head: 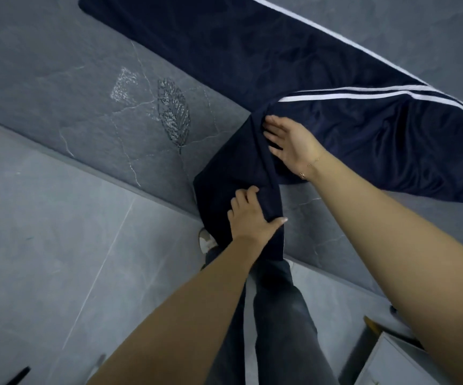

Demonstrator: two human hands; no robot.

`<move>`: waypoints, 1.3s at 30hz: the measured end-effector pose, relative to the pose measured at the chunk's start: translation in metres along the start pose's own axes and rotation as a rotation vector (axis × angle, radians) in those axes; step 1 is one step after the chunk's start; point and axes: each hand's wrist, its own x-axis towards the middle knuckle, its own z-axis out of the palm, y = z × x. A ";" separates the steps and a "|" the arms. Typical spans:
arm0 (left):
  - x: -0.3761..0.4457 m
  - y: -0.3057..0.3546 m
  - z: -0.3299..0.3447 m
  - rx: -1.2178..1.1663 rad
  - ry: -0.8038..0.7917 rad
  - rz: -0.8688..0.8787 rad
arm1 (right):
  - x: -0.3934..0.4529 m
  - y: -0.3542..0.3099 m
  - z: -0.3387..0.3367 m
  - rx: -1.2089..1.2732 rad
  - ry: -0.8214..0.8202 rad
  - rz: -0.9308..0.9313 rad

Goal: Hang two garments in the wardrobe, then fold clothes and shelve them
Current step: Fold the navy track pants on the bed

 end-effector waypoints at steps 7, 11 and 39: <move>0.014 -0.015 0.006 0.299 0.129 0.168 | -0.048 0.040 -0.024 -0.110 0.220 -0.101; 0.019 -0.021 -0.016 -0.016 -0.015 0.210 | -0.065 0.047 -0.023 -0.184 0.242 -0.117; 0.129 -0.115 -0.239 -0.143 -0.219 0.375 | 0.050 -0.042 0.103 -0.746 0.344 -0.267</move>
